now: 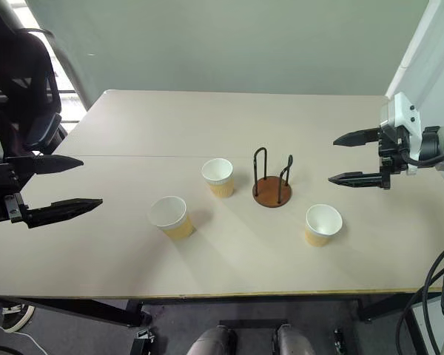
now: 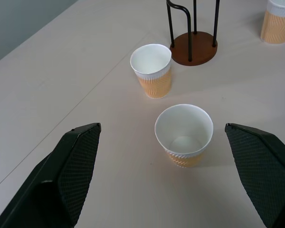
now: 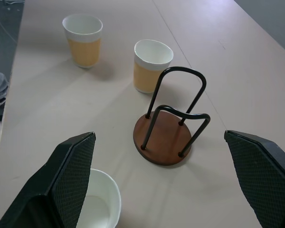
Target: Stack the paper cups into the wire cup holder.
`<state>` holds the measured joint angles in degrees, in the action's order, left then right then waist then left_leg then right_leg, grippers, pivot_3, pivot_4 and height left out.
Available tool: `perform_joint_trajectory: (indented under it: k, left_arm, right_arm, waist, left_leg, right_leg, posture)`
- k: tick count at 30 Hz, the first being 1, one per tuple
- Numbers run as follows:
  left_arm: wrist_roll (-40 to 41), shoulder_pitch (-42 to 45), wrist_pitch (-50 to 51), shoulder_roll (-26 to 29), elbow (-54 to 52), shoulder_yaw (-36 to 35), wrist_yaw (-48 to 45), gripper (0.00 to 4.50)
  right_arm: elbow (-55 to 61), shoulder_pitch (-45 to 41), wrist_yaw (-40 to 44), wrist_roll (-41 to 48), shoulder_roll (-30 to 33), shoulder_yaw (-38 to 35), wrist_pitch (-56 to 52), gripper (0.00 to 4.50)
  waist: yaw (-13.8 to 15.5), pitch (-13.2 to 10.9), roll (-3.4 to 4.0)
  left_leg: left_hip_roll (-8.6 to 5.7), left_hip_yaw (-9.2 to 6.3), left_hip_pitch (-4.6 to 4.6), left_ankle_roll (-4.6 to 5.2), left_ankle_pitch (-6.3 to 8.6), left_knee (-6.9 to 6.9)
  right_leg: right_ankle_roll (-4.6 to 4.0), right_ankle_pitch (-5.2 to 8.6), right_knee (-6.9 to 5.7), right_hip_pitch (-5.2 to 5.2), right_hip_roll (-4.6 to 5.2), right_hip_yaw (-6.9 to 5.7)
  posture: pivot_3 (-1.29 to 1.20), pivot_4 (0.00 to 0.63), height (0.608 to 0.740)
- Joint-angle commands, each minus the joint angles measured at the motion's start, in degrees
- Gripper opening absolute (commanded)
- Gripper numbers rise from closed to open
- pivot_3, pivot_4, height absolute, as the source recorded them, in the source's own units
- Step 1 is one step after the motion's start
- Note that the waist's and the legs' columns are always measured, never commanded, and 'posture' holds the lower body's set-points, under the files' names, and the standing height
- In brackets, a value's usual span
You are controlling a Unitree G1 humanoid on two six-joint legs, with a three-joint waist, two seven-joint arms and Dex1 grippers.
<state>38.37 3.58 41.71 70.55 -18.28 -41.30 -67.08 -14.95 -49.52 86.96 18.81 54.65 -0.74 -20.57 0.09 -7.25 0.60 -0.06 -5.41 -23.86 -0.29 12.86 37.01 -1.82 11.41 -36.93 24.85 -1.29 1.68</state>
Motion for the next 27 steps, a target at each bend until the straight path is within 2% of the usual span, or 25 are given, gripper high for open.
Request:
perform_joint_trajectory:
  k: [1, 7, 10, 19, 27]
  left_arm:
    - [-0.07, 1.12, -0.88, 0.15, -0.37, -0.37, 0.27, 4.48]
    - [-0.47, 1.99, -1.63, 0.04, 0.46, 0.78, 0.59, 4.48]
    - [-0.61, 1.99, -1.66, -0.26, 0.25, 1.00, 0.93, 4.48]
    - [-0.82, 1.19, -1.32, -1.50, -1.14, 1.38, 2.32, 4.48]
    - [0.11, 0.86, -0.26, -1.96, -2.91, 0.16, 2.95, 4.48]
  right_arm:
    - [1.67, -0.06, -1.11, -0.04, 0.76, -0.62, -0.06, 4.50]
    - [2.30, 0.71, -1.72, -0.21, 0.82, -0.36, -0.92, 4.50]
    - [2.70, 1.58, -5.94, -2.42, -0.51, 0.81, -2.31, 4.50]
    - [11.10, 1.72, -17.14, -2.58, -5.22, 5.99, -24.92, 4.50]
    - [13.99, 1.53, -21.68, -2.13, -9.10, 9.85, -32.06, 4.50]
  waist:
    - [0.05, 0.00, 0.00]
    - [0.07, 0.00, 0.00]
    - [0.06, 0.00, 0.00]
    - [-0.01, 0.00, 0.00]
    - [0.05, 0.00, 0.00]
  left_leg:
    - [0.00, 0.00, -0.01, 0.00, 0.05, 0.00]
    - [0.03, 0.00, -0.02, -0.03, 0.20, 0.00]
    - [0.04, 0.00, -0.01, -0.04, 0.20, 0.00]
    - [0.07, 0.00, 0.02, -0.02, 0.17, 0.02]
    - [0.09, 0.00, -0.01, -0.03, 0.17, 0.02]
  right_leg:
    - [0.02, -0.01, 0.01, 0.00, 0.00, 0.00]
    - [0.30, -0.17, 0.05, 0.03, -0.01, -0.03]
    - [0.27, -0.15, 0.04, 0.02, -0.02, -0.03]
    - [0.26, -0.15, -0.01, 0.02, -0.05, -0.03]
    - [0.30, -0.18, 0.02, 0.06, -0.08, -0.03]
  posture:
    - [0.00, 0.150, 0.740]
    - [0.00, 0.150, 0.740]
    - [0.00, 0.150, 0.740]
    - [0.00, 0.150, 0.740]
    - [0.00, 0.150, 0.740]
